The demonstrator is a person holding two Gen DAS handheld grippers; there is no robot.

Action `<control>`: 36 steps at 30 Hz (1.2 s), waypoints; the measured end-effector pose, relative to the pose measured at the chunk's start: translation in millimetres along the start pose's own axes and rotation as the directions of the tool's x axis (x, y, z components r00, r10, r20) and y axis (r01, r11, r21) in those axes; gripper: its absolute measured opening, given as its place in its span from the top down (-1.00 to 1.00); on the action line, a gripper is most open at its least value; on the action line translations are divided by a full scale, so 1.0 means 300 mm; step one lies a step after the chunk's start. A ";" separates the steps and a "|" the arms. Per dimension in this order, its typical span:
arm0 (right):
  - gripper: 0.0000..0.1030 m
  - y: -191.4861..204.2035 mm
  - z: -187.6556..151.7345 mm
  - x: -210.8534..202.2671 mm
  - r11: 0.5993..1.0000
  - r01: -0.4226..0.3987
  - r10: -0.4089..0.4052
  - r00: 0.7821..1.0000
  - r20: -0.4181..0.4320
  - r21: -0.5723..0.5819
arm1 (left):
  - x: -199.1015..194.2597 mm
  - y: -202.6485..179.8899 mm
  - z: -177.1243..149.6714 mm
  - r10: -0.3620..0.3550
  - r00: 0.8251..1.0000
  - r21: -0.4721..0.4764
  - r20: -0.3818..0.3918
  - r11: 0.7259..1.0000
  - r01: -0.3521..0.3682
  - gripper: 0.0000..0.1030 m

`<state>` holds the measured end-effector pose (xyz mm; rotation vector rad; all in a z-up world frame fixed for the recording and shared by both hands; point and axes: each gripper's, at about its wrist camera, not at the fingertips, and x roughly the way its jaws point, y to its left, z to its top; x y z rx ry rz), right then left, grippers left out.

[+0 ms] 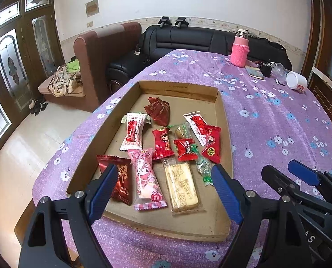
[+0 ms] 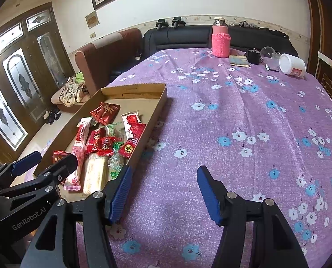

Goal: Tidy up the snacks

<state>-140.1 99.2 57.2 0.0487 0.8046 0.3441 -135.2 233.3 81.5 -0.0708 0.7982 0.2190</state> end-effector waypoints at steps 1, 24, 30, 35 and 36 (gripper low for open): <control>-0.26 0.000 0.000 0.001 1.000 0.001 -0.001 1.000 -0.001 -0.001 | 0.003 0.002 0.000 -0.001 1.000 -0.001 -0.003 1.000 0.001 -0.65; -0.32 0.006 -0.012 0.029 0.999 0.026 -0.027 1.000 -0.014 -0.022 | 0.056 0.018 -0.006 -0.016 0.999 -0.018 -0.052 1.000 0.015 -0.65; -0.32 0.011 -0.014 0.033 0.999 0.030 -0.030 0.999 -0.018 -0.025 | 0.057 0.019 -0.006 -0.018 0.998 -0.019 -0.053 1.000 0.017 -0.65; -0.33 0.012 -0.016 0.039 0.999 0.033 -0.034 0.999 -0.021 -0.028 | 0.070 0.025 -0.008 -0.018 0.998 -0.024 -0.057 1.000 0.017 -0.65; -0.33 0.012 -0.017 0.040 0.999 0.036 -0.036 0.999 -0.022 -0.028 | 0.072 0.027 -0.009 -0.018 0.998 -0.024 -0.058 1.000 0.017 -0.65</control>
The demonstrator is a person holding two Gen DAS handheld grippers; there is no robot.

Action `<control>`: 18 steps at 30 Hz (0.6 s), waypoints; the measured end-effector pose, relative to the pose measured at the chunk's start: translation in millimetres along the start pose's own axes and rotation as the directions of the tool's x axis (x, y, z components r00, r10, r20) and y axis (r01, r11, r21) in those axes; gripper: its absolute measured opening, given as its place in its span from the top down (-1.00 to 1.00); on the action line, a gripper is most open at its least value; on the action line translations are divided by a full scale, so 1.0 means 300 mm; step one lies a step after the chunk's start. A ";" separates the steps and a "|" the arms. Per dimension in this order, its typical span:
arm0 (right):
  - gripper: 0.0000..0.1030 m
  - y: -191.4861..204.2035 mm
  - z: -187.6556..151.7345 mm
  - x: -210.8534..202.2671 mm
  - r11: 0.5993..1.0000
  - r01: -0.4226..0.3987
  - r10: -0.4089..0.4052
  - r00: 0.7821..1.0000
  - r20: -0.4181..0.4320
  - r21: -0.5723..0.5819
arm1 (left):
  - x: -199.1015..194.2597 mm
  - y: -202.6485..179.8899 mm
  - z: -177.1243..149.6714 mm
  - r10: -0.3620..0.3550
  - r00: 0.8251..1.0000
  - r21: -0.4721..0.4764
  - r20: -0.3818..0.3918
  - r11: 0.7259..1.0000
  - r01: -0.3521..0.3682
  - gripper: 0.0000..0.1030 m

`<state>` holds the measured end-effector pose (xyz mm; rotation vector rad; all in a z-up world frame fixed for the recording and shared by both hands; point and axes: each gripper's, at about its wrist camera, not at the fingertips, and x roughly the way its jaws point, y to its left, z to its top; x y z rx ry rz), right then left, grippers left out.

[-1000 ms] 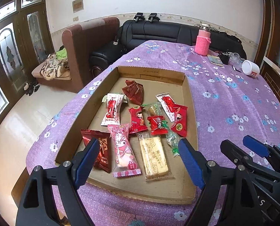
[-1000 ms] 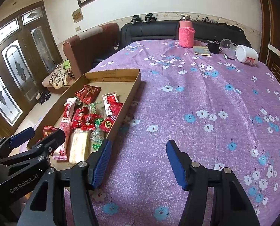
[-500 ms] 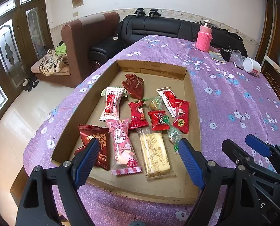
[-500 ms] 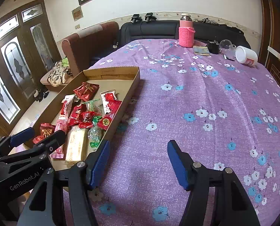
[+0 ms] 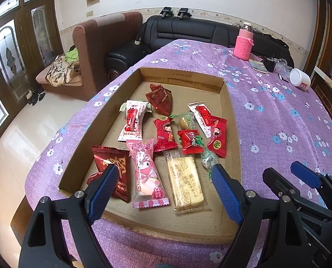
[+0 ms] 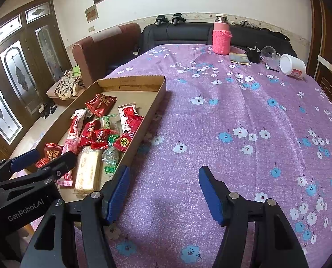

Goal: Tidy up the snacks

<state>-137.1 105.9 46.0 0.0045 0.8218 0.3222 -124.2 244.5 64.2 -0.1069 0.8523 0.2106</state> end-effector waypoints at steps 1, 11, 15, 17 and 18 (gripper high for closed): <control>-0.33 -0.002 0.000 0.001 1.000 0.002 -0.002 1.000 0.000 0.000 | 0.003 0.003 0.000 -0.001 1.000 -0.003 0.000 1.000 0.001 -0.65; -0.33 -0.005 0.000 0.011 1.000 0.014 -0.014 1.000 -0.008 -0.001 | 0.011 0.031 0.008 -0.010 1.000 -0.028 -0.008 1.000 0.010 -0.65; -0.33 0.003 0.000 0.012 1.000 0.013 -0.013 1.000 -0.009 -0.007 | 0.008 0.040 0.010 -0.016 1.000 -0.034 -0.007 0.999 0.016 -0.65; -0.33 0.008 0.000 0.014 1.000 0.014 -0.014 1.000 -0.010 -0.012 | 0.008 0.043 0.010 -0.020 1.000 -0.036 -0.008 0.999 0.020 -0.65; -0.33 0.009 -0.001 0.015 1.000 0.014 -0.014 1.000 -0.011 -0.013 | 0.009 0.044 0.010 -0.022 1.000 -0.037 -0.008 0.999 0.022 -0.65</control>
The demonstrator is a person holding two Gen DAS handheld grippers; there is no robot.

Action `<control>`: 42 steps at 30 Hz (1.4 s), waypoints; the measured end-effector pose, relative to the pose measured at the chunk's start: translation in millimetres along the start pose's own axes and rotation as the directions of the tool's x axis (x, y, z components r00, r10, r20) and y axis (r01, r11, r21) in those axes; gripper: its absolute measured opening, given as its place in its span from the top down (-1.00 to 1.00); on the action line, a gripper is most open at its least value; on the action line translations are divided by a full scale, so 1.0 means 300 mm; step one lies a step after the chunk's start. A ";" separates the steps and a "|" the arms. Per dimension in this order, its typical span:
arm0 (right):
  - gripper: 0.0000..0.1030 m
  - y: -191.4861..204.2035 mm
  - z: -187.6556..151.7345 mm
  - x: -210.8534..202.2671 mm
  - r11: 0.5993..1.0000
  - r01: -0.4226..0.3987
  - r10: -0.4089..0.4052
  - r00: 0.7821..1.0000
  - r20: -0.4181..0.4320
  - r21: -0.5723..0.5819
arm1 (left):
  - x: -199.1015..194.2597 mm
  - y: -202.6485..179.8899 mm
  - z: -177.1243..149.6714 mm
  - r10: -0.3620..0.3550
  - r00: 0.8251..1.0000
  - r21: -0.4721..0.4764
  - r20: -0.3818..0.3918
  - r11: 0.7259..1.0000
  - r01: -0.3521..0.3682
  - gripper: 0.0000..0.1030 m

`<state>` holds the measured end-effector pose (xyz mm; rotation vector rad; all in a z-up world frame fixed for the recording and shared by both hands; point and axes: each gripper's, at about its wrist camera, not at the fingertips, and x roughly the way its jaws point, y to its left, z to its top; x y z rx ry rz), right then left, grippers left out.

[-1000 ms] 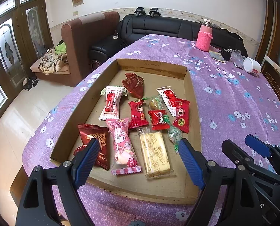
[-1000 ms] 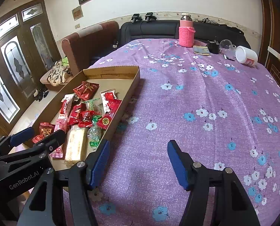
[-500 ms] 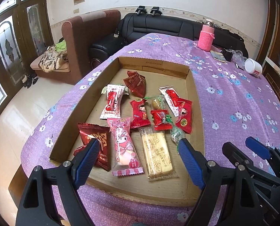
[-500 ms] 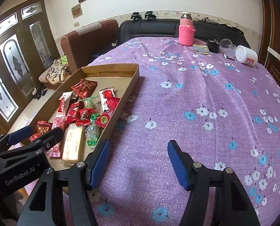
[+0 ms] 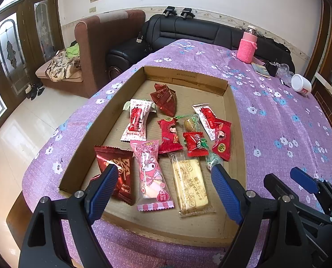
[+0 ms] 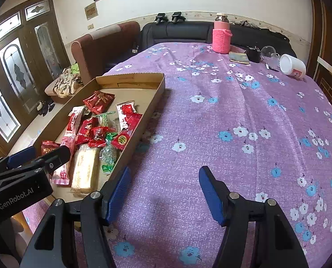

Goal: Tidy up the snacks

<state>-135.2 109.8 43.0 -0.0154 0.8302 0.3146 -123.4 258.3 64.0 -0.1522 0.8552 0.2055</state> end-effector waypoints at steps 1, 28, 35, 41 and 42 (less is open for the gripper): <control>-0.33 0.001 0.000 0.000 1.000 -0.001 0.001 1.000 -0.001 -0.001 | 0.000 0.001 -0.001 -0.002 1.000 -0.001 -0.001 1.000 0.002 -0.65; -0.33 0.012 -0.003 0.011 1.000 0.002 -0.002 1.000 -0.005 -0.009 | 0.003 0.006 -0.001 -0.001 1.000 -0.003 0.000 1.000 0.001 -0.65; -0.33 0.013 -0.006 0.014 1.000 -0.001 0.001 1.000 -0.005 -0.012 | 0.005 0.007 -0.006 -0.003 1.000 -0.005 -0.001 1.000 0.003 -0.65; -0.33 0.013 -0.006 0.014 1.000 0.000 0.000 1.000 -0.006 -0.012 | 0.004 0.008 -0.006 -0.002 1.000 -0.006 -0.001 1.000 0.002 -0.65; -0.33 0.014 -0.006 0.013 1.000 0.000 0.000 1.000 -0.006 -0.012 | 0.004 0.008 -0.006 -0.003 1.000 -0.006 -0.001 1.000 0.003 -0.65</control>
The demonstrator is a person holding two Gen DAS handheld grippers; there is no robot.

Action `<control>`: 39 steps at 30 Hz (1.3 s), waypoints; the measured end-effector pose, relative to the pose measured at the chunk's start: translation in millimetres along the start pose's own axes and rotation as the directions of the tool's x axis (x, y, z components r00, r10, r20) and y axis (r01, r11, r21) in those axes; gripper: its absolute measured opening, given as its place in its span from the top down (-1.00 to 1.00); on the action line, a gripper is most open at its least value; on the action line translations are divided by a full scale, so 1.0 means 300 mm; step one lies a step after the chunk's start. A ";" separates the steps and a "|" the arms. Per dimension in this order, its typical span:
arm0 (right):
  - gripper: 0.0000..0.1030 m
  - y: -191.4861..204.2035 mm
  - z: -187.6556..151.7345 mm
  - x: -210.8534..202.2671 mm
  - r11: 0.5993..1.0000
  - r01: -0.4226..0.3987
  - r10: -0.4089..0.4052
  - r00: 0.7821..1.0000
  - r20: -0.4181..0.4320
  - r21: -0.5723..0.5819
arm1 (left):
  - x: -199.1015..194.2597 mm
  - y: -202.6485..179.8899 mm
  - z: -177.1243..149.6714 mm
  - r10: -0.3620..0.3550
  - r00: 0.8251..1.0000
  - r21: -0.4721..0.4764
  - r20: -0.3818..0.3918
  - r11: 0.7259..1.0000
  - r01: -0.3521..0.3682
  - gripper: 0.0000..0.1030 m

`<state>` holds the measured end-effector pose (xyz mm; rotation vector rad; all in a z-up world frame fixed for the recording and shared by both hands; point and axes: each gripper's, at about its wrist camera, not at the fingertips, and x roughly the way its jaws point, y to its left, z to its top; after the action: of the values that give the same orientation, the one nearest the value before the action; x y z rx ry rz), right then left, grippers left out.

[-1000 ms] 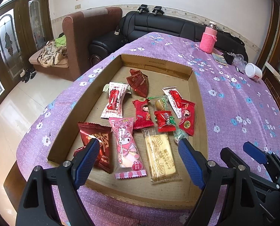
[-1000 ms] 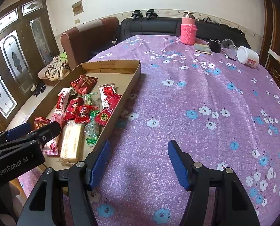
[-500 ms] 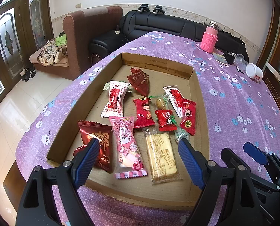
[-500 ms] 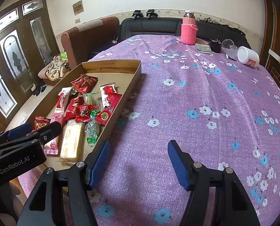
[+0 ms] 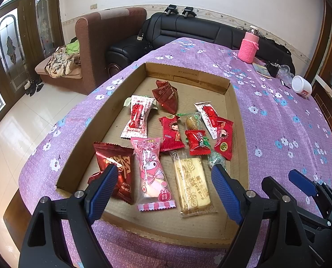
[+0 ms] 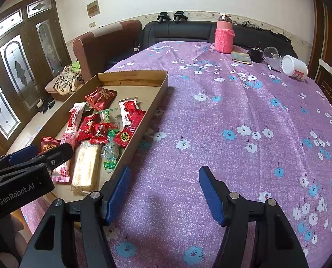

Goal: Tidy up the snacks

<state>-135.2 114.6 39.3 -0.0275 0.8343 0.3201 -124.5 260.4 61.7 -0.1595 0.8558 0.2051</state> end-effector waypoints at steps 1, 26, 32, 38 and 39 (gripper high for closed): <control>-0.33 0.000 0.000 0.000 1.000 0.000 0.000 1.000 0.000 0.000 | 0.000 0.000 -0.001 0.000 1.000 0.000 0.000 1.000 0.000 -0.65; -0.33 -0.001 -0.007 -0.007 1.000 0.000 0.000 1.000 0.008 -0.013 | -0.004 0.003 -0.002 -0.001 1.000 -0.002 0.003 1.000 0.001 -0.65; -0.33 -0.009 -0.011 -0.021 1.000 0.002 -0.002 1.000 0.016 -0.014 | -0.027 0.001 -0.002 0.008 1.000 -0.005 0.022 1.000 -0.008 -0.65; -0.33 -0.013 -0.017 -0.036 1.000 0.007 -0.006 1.000 0.023 -0.015 | -0.069 -0.002 -0.006 0.023 0.998 -0.010 0.057 1.000 -0.023 -0.65; -0.33 -0.012 -0.018 -0.040 1.000 0.008 -0.007 1.000 0.025 -0.017 | -0.082 -0.007 -0.008 0.027 0.997 -0.011 0.069 1.000 -0.026 -0.65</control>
<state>-145.6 107.0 44.1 -0.0424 0.8068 0.3201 -141.3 255.2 79.0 -0.1501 0.7879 0.2383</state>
